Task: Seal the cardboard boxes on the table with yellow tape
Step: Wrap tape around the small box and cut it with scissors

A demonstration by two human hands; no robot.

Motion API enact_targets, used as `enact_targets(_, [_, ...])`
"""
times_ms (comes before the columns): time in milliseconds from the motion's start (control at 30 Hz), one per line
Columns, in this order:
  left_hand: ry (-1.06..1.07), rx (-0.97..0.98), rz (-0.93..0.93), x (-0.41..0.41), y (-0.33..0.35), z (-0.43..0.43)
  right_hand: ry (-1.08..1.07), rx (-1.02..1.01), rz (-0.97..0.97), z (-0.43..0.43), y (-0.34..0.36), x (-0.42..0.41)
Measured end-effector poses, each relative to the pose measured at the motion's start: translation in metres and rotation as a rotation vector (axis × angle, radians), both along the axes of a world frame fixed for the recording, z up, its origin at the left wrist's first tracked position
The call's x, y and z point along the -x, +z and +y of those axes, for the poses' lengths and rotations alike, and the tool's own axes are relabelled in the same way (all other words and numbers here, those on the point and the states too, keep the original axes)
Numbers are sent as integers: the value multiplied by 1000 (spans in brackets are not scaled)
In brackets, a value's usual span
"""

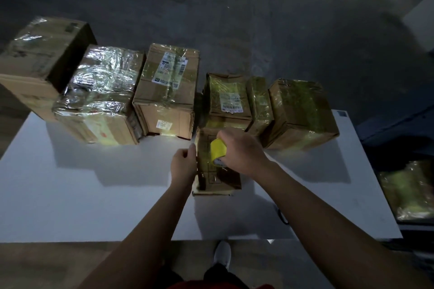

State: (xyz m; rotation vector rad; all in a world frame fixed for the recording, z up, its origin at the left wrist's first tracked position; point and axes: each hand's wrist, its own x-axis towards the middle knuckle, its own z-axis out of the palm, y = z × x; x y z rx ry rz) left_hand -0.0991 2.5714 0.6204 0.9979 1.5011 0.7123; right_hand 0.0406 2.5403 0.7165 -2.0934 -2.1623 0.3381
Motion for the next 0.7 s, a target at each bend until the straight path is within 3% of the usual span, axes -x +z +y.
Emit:
enact_targets(133, [-162, -39, 118, -5, 4, -7, 17, 49, 173, 3, -2, -11])
enact_targets(233, [-138, -80, 228, -10, 3, -8, 66, 98, 241, -4, -6, -23])
enact_targets(367, [-136, -100, 326, -13, 5, -5, 49, 134, 253, -14, -9, -34])
enact_targets(700, [-137, -66, 340, -23, 10, -1, 115, 82, 166, -12, 1, -67])
